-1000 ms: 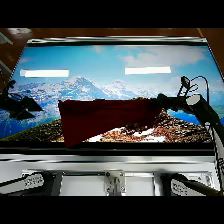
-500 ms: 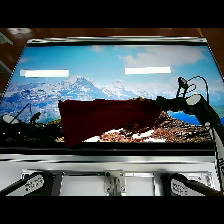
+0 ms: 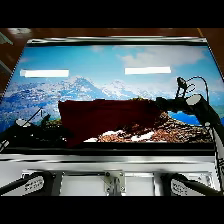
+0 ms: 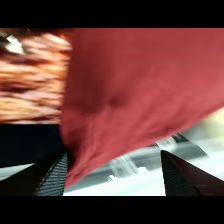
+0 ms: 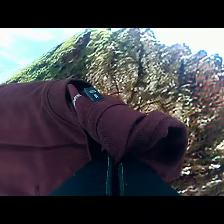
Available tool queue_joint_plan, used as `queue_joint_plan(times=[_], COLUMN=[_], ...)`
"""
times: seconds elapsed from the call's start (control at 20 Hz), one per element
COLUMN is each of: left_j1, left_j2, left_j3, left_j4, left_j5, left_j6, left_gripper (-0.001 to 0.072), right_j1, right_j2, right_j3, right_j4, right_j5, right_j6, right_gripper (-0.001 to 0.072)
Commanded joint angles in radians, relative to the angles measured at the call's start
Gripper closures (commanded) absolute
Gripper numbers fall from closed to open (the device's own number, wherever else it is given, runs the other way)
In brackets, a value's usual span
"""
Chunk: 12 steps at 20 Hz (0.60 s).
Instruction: Fold the shirts.
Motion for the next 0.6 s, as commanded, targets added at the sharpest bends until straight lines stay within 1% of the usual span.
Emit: queue_joint_plan(times=[0.0, 0.1, 0.15, 0.2, 0.25, 0.3, 0.4, 0.45, 0.55], left_j1=[-0.032, -0.037, -0.037, -0.037, -0.037, -0.037, -0.037, -0.037, -0.037], left_j2=[-0.059, -0.065, -0.065, -0.065, -0.065, -0.065, -0.045, -0.011, 0.122], left_j3=[-0.004, -0.003, -0.003, -0.003, -0.003, -0.002, 0.018, 0.037, 0.116], left_j4=[-0.063, -0.155, -0.202, -0.243, -0.278, -0.322, -0.399, -0.428, -0.466], left_j5=[0.092, 0.139, 0.156, 0.163, 0.161, 0.143, 0.080, 0.049, -0.013], left_j6=[0.006, 0.007, 0.010, 0.026, 0.064, 0.121, 0.230, 0.264, 0.365], left_gripper=[0.0027, 0.0378, 0.0460, 0.0483, 0.0561, 0.0646, 0.0660, 0.0661, 0.0662], right_j1=[0.000, 0.000, 0.000, 0.000, 0.000, 0.000, 0.000, 0.000, 0.000], right_j2=[0.000, 0.000, 0.000, 0.000, 0.000, 0.000, 0.002, 0.011, 0.063], right_j3=[0.001, 0.001, 0.001, 0.001, 0.001, 0.001, 0.001, 0.001, 0.011], right_j4=[0.000, 0.000, 0.000, 0.000, 0.000, 0.000, 0.001, 0.001, 0.011], right_j5=[0.006, 0.006, 0.006, 0.006, 0.007, 0.009, 0.012, 0.014, 0.013], right_j6=[0.000, -0.001, -0.001, -0.001, -0.001, -0.001, -0.001, -0.002, -0.020], right_gripper=[0.0649, 0.0649, 0.0649, 0.0649, 0.0649, 0.0649, 0.0649, 0.0649, 0.0650])
